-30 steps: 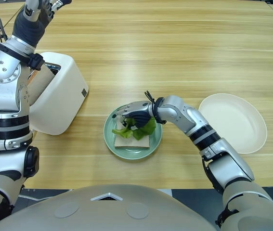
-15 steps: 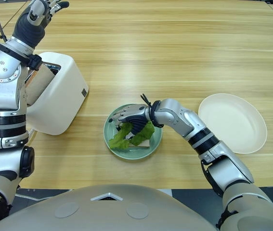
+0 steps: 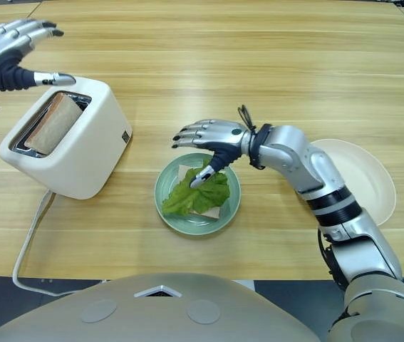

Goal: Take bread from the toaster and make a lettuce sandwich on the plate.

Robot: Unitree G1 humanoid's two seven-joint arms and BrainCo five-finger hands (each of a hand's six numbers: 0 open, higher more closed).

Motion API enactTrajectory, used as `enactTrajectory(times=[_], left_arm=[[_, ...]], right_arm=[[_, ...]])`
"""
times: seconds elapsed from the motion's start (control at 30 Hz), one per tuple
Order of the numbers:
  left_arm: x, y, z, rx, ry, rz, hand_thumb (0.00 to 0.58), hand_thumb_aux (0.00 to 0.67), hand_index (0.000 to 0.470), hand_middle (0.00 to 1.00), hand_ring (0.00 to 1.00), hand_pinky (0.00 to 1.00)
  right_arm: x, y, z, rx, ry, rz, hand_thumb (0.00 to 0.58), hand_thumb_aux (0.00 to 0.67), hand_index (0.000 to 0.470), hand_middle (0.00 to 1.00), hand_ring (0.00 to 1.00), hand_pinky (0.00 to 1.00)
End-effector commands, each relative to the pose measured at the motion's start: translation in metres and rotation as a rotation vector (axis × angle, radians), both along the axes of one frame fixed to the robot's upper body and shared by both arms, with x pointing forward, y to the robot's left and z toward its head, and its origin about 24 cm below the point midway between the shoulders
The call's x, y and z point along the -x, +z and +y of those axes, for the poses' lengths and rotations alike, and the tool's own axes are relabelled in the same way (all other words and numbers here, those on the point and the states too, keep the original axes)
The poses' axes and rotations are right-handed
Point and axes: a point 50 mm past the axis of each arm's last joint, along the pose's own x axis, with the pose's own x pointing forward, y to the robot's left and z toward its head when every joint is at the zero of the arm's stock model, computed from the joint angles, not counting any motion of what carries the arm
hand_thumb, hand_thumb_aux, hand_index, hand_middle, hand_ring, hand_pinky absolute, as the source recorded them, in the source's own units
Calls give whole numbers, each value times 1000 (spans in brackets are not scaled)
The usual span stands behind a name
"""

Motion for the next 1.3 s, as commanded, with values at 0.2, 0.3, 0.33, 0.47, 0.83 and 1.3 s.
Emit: enactTrajectory(times=[0.2, 0.3, 0.33, 0.47, 0.83, 1.3], left_arm=[[18, -22, 22, -100, 111, 227, 104, 63, 44, 0, 0, 0], [22, -22, 25, -110, 122, 241, 294, 200, 140, 0, 0, 0], [22, -20, 27, -110, 129, 237, 403, 300, 210, 0, 0, 0], [24, -17, 24, -96, 106, 220, 580, 670, 470, 0, 0, 0], [14, 32, -2, 173, -82, -8, 580, 670, 470, 0, 0, 0], [22, 72, -48, 467, -427, -19, 580, 670, 470, 0, 0, 0]], right_arm=[[-2, 1, -18, -32, -97, -21, 0, 0, 0, 0, 0, 0], [-5, -1, -21, -37, -121, -23, 0, 0, 0, 0, 0, 0], [-5, -2, -22, -36, -126, -21, 0, 0, 0, 0, 0, 0], [-8, -5, -25, -37, -142, -20, 0, 0, 0, 0, 0, 0], [-17, -10, -30, -28, -178, -27, 0, 0, 0, 0, 0, 0], [-28, 8, -49, -72, -263, -95, 0, 0, 0, 0, 0, 0]])
